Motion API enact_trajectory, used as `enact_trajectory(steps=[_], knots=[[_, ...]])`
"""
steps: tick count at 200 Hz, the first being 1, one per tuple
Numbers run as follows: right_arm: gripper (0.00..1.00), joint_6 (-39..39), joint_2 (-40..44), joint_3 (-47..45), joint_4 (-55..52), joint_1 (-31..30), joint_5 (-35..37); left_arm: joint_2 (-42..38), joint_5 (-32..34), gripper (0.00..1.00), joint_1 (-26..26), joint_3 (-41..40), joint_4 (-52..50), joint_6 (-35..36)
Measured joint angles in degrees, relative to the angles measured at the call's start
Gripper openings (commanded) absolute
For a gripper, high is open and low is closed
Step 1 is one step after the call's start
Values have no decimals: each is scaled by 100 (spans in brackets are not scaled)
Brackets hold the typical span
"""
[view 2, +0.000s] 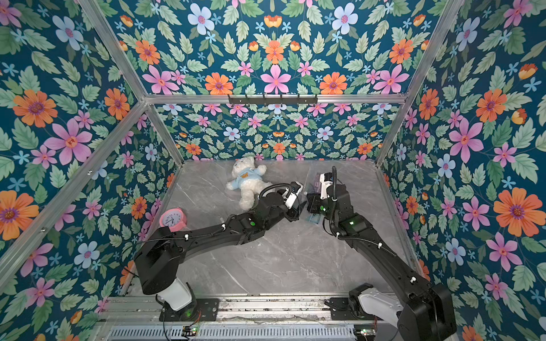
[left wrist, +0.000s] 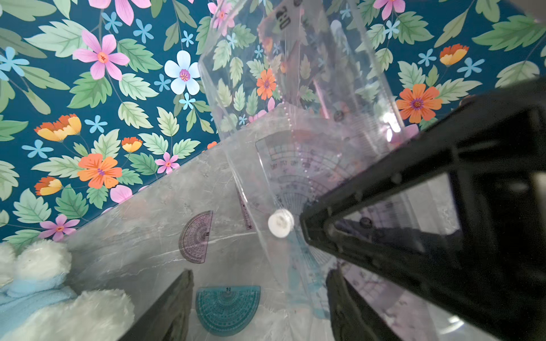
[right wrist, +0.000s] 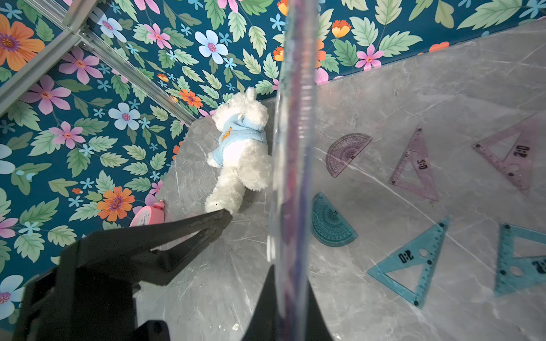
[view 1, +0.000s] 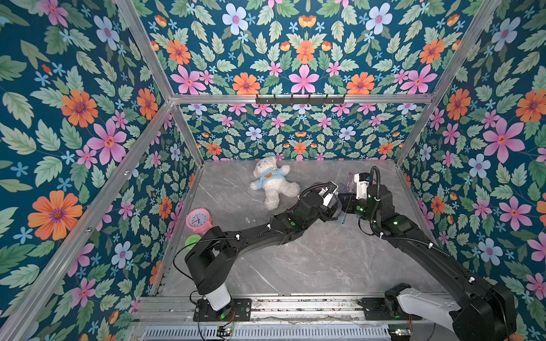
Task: Open the ruler set and take out the ruler
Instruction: Open the ruler set bag.
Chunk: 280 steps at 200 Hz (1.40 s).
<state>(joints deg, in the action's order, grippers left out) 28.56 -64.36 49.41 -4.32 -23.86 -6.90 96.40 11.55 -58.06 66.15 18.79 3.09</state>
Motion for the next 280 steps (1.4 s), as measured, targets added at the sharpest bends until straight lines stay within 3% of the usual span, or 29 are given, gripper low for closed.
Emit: enact_trajectory(steps=[53, 90, 188, 240, 280], knots=[[6, 74, -74, -11, -162, -120, 173, 260, 507, 53, -144, 199, -118, 48], [7, 107, -85, -7, -227, -149, 260, 402, 804, 53, -164, 332, -256, 13], [7, 111, 13, 37, -365, -157, 304, 431, 649, 53, -122, 291, -179, -275], [7, 127, 63, 17, -448, -157, 354, 501, 481, 41, -118, 293, -118, -334], [7, 129, 122, 7, -446, -157, 382, 503, 468, 48, -118, 299, -83, -422]])
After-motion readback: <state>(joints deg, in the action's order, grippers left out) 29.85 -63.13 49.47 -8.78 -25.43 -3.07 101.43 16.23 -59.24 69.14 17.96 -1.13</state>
